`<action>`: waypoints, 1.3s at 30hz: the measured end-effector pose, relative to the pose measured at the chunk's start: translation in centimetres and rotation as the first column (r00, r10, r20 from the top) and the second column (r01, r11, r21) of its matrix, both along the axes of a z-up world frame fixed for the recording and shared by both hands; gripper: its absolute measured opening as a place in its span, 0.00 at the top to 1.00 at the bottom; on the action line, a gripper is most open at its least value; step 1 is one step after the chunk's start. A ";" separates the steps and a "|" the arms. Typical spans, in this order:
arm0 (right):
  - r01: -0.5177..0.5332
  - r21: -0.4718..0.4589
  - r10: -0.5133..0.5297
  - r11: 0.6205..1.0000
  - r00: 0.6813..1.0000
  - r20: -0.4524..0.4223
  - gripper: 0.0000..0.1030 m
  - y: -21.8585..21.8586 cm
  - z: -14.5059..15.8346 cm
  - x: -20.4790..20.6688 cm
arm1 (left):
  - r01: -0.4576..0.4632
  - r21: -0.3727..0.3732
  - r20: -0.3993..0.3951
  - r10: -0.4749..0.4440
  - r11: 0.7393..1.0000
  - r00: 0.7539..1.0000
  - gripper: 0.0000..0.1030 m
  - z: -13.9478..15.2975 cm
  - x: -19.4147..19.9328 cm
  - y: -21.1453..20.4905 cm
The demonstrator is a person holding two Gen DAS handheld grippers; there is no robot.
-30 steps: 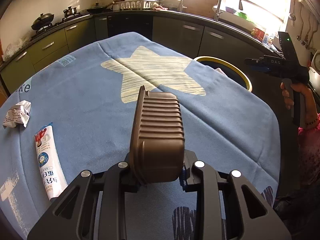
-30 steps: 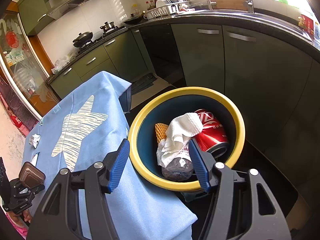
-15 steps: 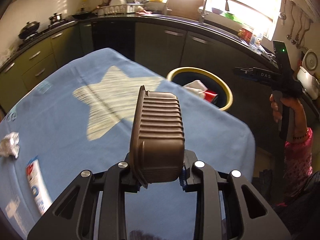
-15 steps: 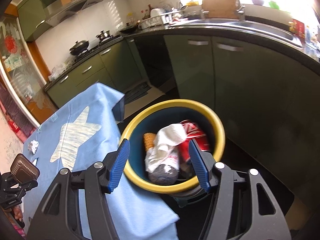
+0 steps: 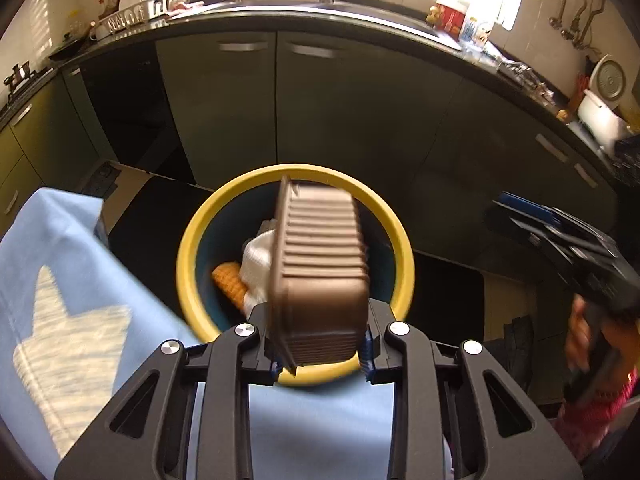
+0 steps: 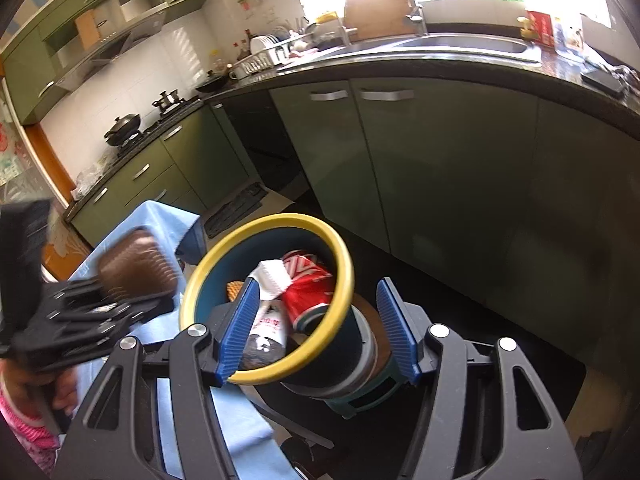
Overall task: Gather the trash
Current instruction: 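Carry the brown tray with the left gripper over the bin and release, then move the left gripper back over the table toward the tube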
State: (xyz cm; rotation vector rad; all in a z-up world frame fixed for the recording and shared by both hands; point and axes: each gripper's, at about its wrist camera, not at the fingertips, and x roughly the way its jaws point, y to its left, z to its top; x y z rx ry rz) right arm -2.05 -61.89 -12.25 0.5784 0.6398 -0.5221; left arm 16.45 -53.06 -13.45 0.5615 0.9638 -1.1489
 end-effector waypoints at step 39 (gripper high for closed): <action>-0.895 -0.058 0.896 0.443 0.444 -0.020 0.38 33.1 4.6 30.3 | -0.753 -0.422 0.231 0.863 0.505 0.449 0.10 5.9 7.0 51.1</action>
